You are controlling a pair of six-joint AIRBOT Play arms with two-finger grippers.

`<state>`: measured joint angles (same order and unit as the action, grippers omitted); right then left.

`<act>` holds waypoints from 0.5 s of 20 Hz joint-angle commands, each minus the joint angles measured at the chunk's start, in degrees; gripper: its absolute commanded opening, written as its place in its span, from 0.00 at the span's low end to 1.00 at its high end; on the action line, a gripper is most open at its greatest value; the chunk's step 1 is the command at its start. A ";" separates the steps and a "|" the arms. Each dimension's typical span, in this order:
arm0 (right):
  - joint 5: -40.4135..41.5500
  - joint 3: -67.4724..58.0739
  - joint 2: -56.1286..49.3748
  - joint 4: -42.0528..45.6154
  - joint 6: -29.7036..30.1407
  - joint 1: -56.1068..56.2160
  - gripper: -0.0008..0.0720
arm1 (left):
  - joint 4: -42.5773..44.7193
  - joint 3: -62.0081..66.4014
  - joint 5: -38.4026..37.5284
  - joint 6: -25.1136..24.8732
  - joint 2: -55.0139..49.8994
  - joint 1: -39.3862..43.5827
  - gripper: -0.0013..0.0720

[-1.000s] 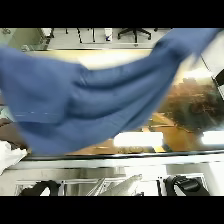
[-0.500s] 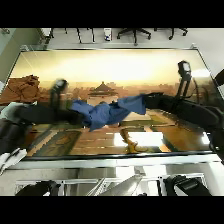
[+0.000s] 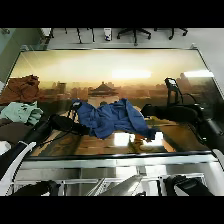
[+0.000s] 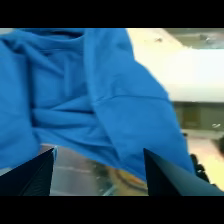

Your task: Fold the shirts.

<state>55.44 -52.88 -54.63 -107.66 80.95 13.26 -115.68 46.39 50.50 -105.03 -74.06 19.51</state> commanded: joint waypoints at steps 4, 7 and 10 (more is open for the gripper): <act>-5.44 5.95 -2.56 -6.75 1.07 12.52 0.76 | 0.20 2.19 -0.42 -0.59 -1.29 0.50 0.04; -10.14 4.76 -18.23 -17.77 10.49 15.69 0.66 | 0.15 2.21 0.28 -0.59 -1.29 0.22 0.04; -9.29 -0.09 -29.49 -25.62 20.09 15.78 0.76 | 0.17 2.21 0.92 -0.59 -1.29 0.22 0.04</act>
<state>47.70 -50.06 -74.04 -124.29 91.81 27.57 -115.52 48.49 50.87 -105.60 -75.31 19.79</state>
